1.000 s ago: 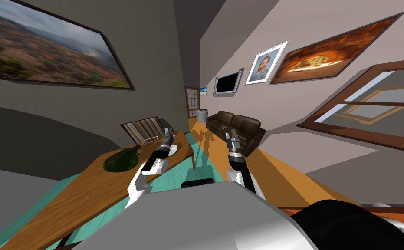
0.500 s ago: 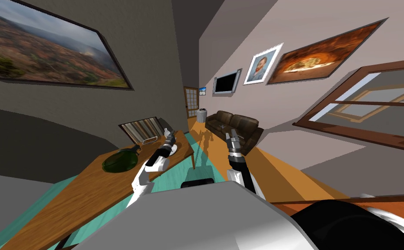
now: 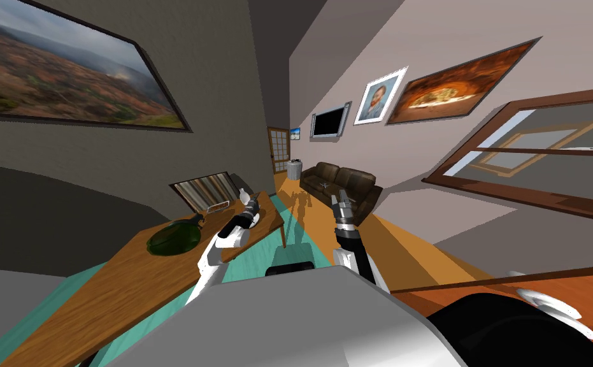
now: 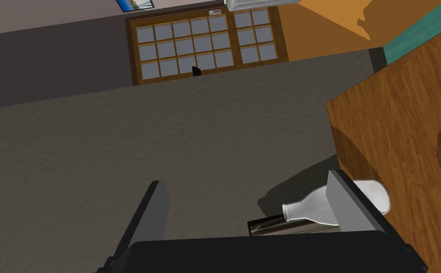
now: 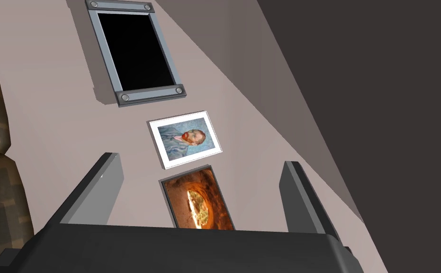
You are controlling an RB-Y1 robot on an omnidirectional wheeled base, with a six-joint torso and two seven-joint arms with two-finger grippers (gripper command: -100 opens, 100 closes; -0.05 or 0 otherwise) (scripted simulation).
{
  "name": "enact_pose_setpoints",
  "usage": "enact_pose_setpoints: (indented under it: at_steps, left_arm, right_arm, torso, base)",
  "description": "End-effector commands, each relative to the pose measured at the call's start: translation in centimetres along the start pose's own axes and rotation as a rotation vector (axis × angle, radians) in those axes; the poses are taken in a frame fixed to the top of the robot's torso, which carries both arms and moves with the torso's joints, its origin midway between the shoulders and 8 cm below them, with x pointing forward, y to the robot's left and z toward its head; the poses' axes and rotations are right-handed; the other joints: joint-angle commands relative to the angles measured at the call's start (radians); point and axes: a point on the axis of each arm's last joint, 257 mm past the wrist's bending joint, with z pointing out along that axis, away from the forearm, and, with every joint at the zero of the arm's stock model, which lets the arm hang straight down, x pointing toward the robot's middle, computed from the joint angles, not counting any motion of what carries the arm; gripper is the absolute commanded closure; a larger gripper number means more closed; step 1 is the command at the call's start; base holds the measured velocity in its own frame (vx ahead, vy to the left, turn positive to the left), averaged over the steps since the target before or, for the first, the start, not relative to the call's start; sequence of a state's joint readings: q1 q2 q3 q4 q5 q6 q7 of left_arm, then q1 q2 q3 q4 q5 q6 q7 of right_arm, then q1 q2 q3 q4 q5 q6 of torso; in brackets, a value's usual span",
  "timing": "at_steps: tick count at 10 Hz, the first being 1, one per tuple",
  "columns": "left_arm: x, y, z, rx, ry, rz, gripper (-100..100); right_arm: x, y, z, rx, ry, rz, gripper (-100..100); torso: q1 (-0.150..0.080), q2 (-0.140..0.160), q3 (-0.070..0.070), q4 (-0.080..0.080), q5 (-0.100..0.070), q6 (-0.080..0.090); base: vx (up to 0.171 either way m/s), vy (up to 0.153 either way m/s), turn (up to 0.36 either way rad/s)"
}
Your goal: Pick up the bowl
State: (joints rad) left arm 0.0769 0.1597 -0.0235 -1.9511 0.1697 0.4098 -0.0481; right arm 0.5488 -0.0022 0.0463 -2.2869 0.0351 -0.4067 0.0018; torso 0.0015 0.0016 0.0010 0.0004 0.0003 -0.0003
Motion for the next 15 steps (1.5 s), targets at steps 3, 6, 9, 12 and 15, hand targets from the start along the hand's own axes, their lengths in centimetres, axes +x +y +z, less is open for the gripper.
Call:
enact_pose_setpoints:
  at_steps: [3, 6, 9, 12, 15]
  left_arm:
    - [-0.6, 4.2, 1.7, -0.143, 0.008, -0.029, -100]
    - [-0.9, 7.2, 2.0, -0.246, 0.010, -0.043, -100]
    - [-1.8, 10.6, 2.6, -0.367, 0.004, -0.069, -100]
    - [-2.3, 13.0, 2.5, -0.456, 0.000, -0.083, -100]
    - [-3.5, 16.0, 2.2, -0.573, -0.015, -0.109, -100]
  right_arm:
    - [0.0, 0.0, 0.0, 0.000, 0.000, 0.000, 0]
    - [0.0, 0.0, 0.0, 0.000, 0.000, 0.000, 0]
    - [0.0, 0.0, 0.0, 0.000, 0.000, 0.000, 0]
    - [0.0, 0.0, 0.0, 0.000, 0.000, 0.000, 0]
    - [0.0, 0.0, 0.0, 0.000, 0.000, 0.000, 0]
  torso:
    - [0.001, 0.000, 0.000, 0.000, 0.000, 0.000]
    - [0.002, 0.000, 0.000, 0.000, 0.000, 0.000]
    - [0.001, -0.001, 0.000, 0.000, 0.000, 0.000]
    - [0.002, 0.000, 0.000, 0.000, 0.000, 0.000]
    - [0.002, -0.001, 0.000, 0.000, 0.001, 0.000]
  base:
    - [-0.032, 0.032, -0.081]
    - [-0.030, 0.038, -0.069]
    - [-0.028, 0.040, -0.104]
    - [-0.025, 0.044, -0.068]
    - [-0.025, 0.052, -0.104]
